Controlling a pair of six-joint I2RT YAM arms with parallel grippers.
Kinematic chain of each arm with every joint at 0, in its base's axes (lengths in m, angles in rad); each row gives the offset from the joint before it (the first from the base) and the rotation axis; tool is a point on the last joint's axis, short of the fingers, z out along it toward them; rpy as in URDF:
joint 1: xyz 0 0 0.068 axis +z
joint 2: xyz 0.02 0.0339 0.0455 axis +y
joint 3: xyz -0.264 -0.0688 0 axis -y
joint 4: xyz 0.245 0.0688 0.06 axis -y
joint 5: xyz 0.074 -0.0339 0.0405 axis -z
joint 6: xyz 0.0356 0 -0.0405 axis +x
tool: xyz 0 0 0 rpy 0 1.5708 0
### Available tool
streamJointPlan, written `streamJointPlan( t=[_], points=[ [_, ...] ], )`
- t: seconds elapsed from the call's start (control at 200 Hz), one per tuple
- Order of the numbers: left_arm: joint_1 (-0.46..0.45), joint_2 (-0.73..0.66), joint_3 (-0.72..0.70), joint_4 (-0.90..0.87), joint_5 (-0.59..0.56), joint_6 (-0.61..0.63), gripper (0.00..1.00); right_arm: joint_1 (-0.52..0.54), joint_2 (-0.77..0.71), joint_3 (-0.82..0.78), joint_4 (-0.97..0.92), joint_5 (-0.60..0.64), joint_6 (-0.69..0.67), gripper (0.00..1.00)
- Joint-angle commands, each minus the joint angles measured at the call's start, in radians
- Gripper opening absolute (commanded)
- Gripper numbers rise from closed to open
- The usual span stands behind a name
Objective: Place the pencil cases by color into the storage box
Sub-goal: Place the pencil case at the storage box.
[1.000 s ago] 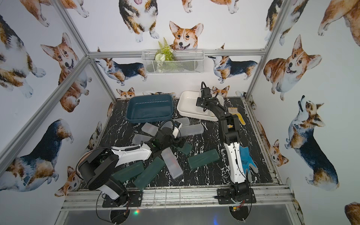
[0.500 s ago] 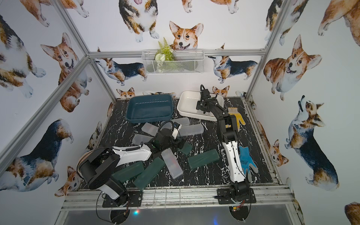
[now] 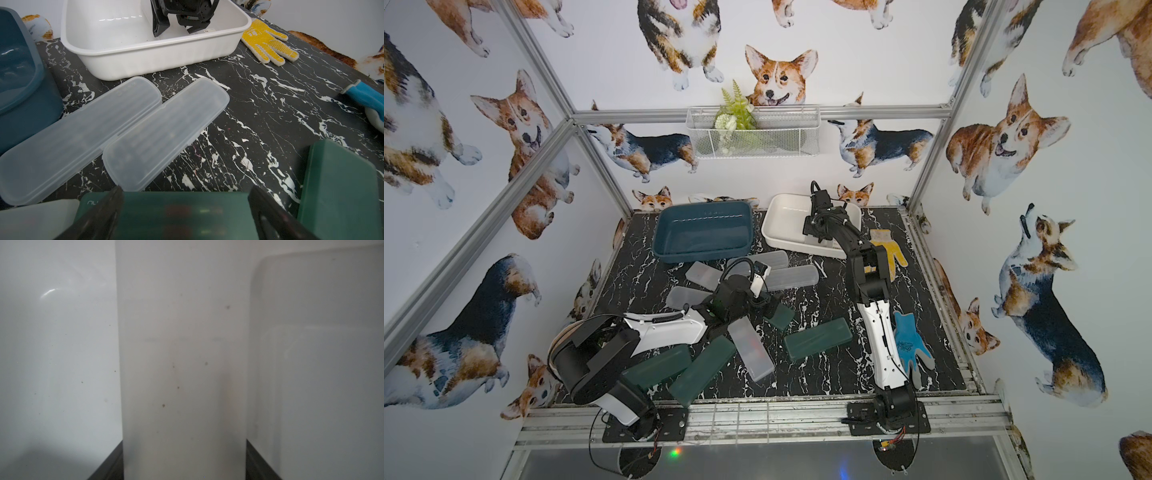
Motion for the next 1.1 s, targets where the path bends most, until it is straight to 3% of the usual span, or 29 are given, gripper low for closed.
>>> streamJointPlan(
  t=[0.0,0.18,0.536,0.736,0.861,1.096],
  points=[
    [0.002,-0.009,-0.001,0.036,-0.001,-0.005,0.96,-0.002,0.017,0.025,-0.071,0.021,0.001,0.58],
    [0.004,-0.027,-0.005,0.028,-0.012,-0.006,0.96,-0.002,0.017,0.037,-0.087,0.031,-0.011,0.62],
    [0.004,-0.102,-0.007,-0.032,-0.043,-0.017,0.97,-0.002,0.018,0.188,-0.153,0.033,-0.049,0.86],
    [0.003,-0.153,0.031,-0.172,-0.122,-0.061,0.97,-0.003,-0.076,0.188,-0.137,0.034,-0.070,0.88],
    [0.004,-0.182,0.048,-0.250,-0.162,-0.082,0.97,-0.004,-0.238,0.026,-0.056,0.020,-0.074,0.88],
    [0.005,-0.227,0.091,-0.387,-0.215,-0.082,0.97,0.020,-0.608,-0.501,0.225,-0.009,-0.066,0.87]
  ],
)
